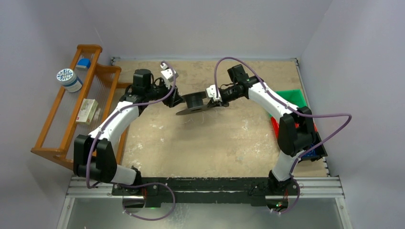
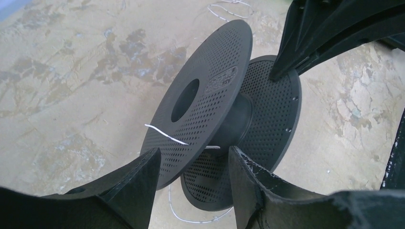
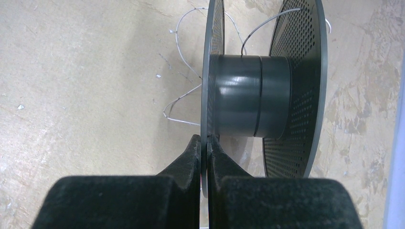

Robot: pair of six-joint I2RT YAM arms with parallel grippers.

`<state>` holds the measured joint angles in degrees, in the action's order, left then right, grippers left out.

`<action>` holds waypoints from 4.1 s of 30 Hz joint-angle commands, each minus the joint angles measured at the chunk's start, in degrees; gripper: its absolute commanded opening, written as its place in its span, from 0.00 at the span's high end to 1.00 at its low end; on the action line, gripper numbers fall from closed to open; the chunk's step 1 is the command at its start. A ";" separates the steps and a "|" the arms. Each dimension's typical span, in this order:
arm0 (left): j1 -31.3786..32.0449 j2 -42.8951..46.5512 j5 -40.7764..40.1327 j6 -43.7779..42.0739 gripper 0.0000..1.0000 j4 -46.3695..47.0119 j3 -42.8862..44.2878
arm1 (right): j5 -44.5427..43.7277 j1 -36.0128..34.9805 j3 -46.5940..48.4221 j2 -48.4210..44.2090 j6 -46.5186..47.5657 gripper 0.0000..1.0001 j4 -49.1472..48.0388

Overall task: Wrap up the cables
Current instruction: Wrap the cable around the cable reel.

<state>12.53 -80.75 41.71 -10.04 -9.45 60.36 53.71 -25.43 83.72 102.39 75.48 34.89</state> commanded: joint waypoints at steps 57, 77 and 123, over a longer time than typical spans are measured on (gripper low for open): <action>12.39 1.19 -48.58 19.73 1.00 12.12 -4.91 | -19.12 0.80 6.92 -1.05 -39.80 0.34 -19.11; 16.12 -10.04 -92.48 42.43 1.00 -14.81 13.38 | -31.64 1.58 -6.60 -11.19 -52.24 0.27 -38.25; 15.32 2.97 -74.40 31.03 0.49 3.76 1.15 | -30.92 -10.76 10.11 4.12 -64.13 0.09 -40.66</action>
<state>28.51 -80.68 -33.06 21.82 -8.03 61.17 26.15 -36.32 89.69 105.60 15.31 -3.44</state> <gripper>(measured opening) 0.492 0.904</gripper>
